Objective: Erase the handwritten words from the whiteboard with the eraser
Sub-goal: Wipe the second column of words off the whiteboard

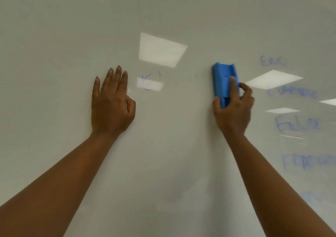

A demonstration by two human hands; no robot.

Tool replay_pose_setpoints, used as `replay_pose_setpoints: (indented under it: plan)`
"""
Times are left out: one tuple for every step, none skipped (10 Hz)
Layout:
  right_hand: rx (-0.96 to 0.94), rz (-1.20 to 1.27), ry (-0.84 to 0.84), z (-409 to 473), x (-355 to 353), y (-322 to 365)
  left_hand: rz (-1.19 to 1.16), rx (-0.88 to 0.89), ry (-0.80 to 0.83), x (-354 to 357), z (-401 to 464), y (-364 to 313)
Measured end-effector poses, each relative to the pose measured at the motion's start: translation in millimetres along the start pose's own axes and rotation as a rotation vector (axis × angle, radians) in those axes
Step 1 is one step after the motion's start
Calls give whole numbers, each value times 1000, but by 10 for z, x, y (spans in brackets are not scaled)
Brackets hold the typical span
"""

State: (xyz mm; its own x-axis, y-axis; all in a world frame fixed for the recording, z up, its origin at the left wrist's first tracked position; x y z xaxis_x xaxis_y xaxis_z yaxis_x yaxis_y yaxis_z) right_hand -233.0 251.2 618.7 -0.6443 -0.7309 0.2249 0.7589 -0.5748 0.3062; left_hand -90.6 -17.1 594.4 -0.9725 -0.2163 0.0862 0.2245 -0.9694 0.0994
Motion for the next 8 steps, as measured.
replay_pose_setpoints:
  plan:
    - [156, -13, -40, 101, -54, -284, 2, 0, -2, 6, -6, -5]
    - [88, 22, -25, 34, 4, -123, 3, -5, -1, 8, -4, 2]
    - [-147, 52, 61, -143, 101, 222, 8, -5, -1, 2, 1, 7]
    - [-321, 35, 113, -244, 114, 330, 8, -4, -1, 5, -3, 9]
    - [-304, 0, 64, -161, 31, 153, 11, -3, -5, 2, -2, 5]
    - [-20, 51, -14, 18, -30, -151, 10, -7, -6, -3, -6, -1]
    - [103, 117, -54, 18, 2, -90, 10, -8, -12, -7, -16, -3]
    - [-79, 132, 14, -165, 106, 355, 13, -5, -8, 0, -14, -2]
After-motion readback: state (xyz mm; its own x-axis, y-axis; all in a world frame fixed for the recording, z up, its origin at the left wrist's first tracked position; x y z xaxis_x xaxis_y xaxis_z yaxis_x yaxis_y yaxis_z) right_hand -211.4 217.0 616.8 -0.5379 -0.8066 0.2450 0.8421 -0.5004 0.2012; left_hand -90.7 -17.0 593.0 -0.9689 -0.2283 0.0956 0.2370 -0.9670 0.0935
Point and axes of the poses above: each hand's wrist, its own z-axis towards the middle knuckle, its own x-axis out of the palm, y = z × x, the point moved 10 cm from there along z, towards the middle knuckle, and after that the axes turned 8 degrees about x, right-handed, at the moved point
